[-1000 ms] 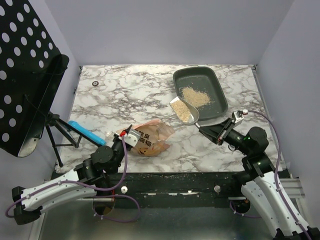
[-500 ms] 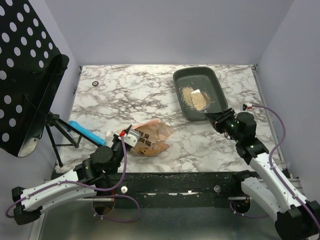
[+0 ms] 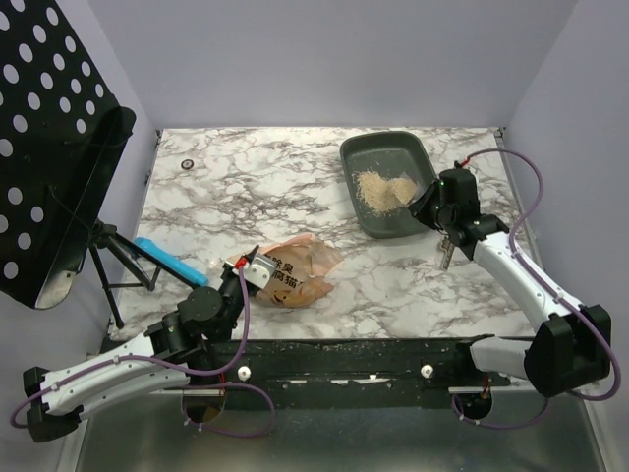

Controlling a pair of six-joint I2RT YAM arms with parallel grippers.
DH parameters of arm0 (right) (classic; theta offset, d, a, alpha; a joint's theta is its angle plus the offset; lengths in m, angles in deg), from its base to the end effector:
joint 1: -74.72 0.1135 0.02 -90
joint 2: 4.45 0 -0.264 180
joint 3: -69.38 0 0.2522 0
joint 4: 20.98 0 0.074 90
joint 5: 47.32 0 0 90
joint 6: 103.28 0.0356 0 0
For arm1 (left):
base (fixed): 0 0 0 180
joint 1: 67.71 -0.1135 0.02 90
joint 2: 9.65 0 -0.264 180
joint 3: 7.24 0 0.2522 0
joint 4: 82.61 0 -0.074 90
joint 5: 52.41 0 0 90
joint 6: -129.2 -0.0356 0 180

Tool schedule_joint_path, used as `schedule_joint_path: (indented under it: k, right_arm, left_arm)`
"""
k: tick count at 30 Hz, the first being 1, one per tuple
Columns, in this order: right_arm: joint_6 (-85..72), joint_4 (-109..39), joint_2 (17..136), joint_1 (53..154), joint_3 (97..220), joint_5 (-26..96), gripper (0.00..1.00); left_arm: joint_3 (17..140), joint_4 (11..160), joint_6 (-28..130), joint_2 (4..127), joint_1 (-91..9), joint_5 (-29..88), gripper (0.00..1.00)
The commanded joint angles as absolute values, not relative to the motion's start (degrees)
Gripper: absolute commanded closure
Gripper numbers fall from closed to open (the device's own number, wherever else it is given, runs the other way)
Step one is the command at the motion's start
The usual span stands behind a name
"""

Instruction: Fill the litter box with clean litter

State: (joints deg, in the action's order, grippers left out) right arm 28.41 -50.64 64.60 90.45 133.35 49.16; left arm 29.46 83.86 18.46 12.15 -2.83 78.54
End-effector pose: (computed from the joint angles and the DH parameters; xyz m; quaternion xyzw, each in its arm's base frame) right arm 0.2578 0.0684 0.2754 0.2242 0.8561 0.1785 0.4302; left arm 0.0718 -0.0983 0.2788 0.2611 0.6502 -0.0254 0.7130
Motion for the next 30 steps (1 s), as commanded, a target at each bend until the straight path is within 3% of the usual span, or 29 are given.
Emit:
schedule_joint_path:
  k: [1, 14, 30]
  right_arm:
    - [14.08, -58.45, 69.62, 90.28, 143.85, 55.77, 1.00]
    - [-4.22, -82.09, 85.19, 92.82, 170.57, 56.65, 1.00]
    - [-9.94, -101.00, 89.33, 108.99, 187.02, 76.25, 1.00]
  left_arm:
    - [31.39, 90.13, 18.28, 11.79, -3.11, 80.66, 1.00]
    - [31.48, 90.04, 18.28, 12.40, -3.20, 80.92, 1.00]
    - [31.66, 89.69, 18.10, 12.67, -3.20, 81.01, 1.00]
